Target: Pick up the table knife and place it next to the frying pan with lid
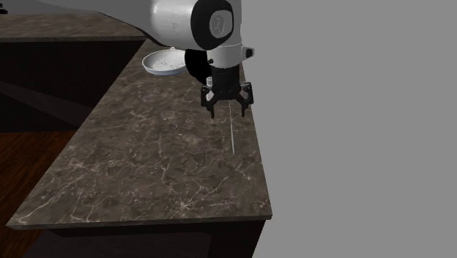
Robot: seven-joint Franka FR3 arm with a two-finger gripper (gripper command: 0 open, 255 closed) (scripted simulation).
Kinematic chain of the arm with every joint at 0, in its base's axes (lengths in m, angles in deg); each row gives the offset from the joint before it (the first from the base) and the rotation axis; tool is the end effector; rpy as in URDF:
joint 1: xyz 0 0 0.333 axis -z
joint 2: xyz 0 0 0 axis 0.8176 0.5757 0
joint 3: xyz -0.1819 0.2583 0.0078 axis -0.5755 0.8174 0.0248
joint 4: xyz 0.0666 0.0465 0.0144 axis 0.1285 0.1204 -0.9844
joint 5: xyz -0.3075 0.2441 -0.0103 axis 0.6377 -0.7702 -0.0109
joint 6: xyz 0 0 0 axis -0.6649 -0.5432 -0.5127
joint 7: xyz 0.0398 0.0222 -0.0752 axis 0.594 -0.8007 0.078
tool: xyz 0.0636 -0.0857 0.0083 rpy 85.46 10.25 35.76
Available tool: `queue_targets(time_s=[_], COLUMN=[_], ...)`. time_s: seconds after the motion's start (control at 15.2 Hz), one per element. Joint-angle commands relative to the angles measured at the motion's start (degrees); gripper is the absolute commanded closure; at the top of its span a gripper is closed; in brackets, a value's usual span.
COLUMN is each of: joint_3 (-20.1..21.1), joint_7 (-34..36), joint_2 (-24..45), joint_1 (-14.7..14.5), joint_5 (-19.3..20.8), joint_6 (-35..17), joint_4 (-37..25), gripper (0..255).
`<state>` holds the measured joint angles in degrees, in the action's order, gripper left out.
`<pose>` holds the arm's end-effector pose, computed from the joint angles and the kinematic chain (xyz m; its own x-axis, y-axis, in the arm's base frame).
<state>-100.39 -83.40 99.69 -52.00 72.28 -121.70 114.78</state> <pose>0.5429 -0.2288 0.3900 0.9662 0.2193 -0.1356 0.2268 -0.9730 0.0425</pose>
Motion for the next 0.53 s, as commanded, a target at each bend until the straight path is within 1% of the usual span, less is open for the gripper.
queue_targets(time_s=[0.0,0.46], joint_3=[0.0,0.1], joint_7=[-1.9,-2.4], joint_2=[2.9,5.0], joint_1=[0.8,1.3], joint_5=[-1.1,-1.8], joint_6=[-0.3,-5.7], joint_4=[-2.4,1.0], gripper=[0,0])
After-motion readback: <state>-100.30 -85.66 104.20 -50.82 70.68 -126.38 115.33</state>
